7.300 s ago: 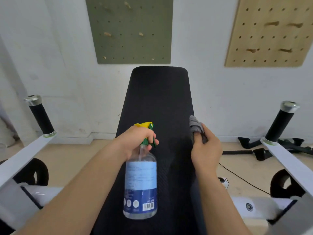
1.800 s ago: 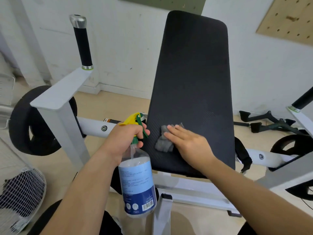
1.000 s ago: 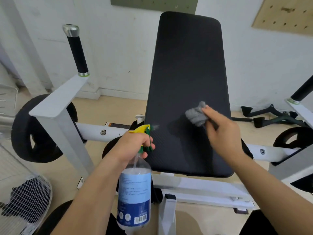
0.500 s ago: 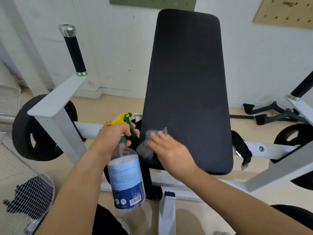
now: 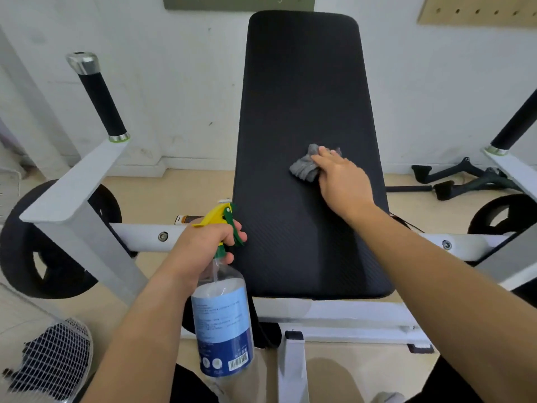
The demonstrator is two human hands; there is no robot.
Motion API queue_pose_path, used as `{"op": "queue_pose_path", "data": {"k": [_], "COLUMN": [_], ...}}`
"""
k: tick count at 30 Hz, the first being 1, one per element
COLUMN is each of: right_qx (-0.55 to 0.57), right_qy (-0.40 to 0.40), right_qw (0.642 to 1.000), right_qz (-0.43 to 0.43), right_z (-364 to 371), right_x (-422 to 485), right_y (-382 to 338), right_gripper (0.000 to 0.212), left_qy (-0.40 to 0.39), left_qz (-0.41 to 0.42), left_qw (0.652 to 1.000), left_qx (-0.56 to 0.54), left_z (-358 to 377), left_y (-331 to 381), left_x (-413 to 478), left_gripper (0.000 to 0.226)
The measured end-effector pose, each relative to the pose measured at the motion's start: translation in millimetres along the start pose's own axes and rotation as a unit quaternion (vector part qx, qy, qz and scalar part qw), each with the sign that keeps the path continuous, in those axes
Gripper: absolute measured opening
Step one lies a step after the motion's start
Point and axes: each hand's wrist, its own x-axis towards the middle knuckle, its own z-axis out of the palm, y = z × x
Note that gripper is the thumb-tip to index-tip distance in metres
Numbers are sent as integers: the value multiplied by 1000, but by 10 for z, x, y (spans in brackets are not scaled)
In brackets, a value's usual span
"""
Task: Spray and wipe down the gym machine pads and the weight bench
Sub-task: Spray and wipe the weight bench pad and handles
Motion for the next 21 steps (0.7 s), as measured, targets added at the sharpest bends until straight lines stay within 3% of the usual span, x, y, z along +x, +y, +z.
{"op": "queue_pose_path", "data": {"k": [3,7,9,11,13,15,17,21], "right_qx": [34,34,18,14,8,13,10,38], "right_qy": [15,-44,-65,-35,-6,-20,-13,1], "right_qw": [999,976,962,978,999,998,999,996], "right_qz": [-22,-209,-265,-204,-48,52,52,-78], "right_z": [6,46,-2,-74,-186,-250,-225,-123], "right_x": [-680,-1757,-1679,-1223,-653,-298,-296,-1194], "right_y": [55,109,246,402,575,658,603,468], "right_gripper": [45,47,46,46,48,49,46,46], "left_qy": [-38,-75,-88,-95,-101,-101,-96,-102], "left_qz": [4,4,4,-1,-4,-5,-6,1], "left_qw": [999,996,995,995,994,994,994,993], "left_qx": [21,38,39,42,49,49,49,56], "left_z": [173,452,583,713,831,917,979,1079], "left_y": [-5,8,29,45,54,61,74,108], "left_x": [37,54,52,42,21,0,-8,0], "left_gripper": [28,27,26,27,28,30,32,30]}}
